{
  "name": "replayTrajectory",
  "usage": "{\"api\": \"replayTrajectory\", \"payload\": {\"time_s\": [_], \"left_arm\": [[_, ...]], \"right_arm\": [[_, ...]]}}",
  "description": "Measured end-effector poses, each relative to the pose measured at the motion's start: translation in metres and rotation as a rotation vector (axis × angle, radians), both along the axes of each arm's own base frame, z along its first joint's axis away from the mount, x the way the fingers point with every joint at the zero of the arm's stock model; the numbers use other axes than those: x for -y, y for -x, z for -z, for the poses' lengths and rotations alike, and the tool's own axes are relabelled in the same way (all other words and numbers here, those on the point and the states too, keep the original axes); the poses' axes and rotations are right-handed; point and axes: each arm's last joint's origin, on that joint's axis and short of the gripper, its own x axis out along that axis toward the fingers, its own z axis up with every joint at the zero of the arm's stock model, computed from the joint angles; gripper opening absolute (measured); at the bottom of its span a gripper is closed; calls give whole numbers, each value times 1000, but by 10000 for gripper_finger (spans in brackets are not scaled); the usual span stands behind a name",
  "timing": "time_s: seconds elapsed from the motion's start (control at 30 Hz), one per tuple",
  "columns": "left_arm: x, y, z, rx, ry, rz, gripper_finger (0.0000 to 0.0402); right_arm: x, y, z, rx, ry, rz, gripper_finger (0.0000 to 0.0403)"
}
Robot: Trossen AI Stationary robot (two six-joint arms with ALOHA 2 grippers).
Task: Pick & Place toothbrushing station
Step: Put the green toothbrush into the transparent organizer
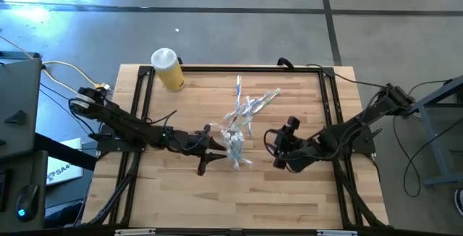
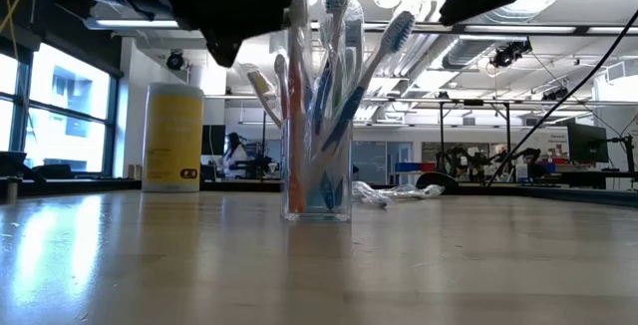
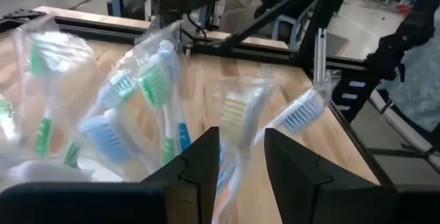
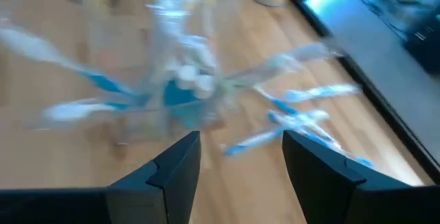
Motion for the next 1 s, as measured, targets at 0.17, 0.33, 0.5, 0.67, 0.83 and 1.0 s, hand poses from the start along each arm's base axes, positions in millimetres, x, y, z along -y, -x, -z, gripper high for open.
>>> {"api": "replayTrajectory", "payload": {"time_s": [0.17, 0.33, 0.5, 0.67, 0.83, 1.0], "left_arm": [[-2, 13, -16, -2, -2, 3, 113], [6, 26, -23, -22, -20, -5, 113], [14, 32, -22, -49, -37, -29, 113], [21, 36, -20, -75, -31, -5, 113], [25, 40, -13, -142, -14, 4, 113], [29, 44, -6, -214, -14, 30, 113]], "right_arm": [[29, 6, 3, -52, -9, 192, 199], [72, 10, 10, -157, -62, 442, 199], [125, 8, 14, -159, -349, 698, 199], [176, 7, 17, -148, -469, 789, 199], [225, 4, 19, -101, -475, 715, 199], [247, -6, 30, -271, -271, 353, 199]]}}
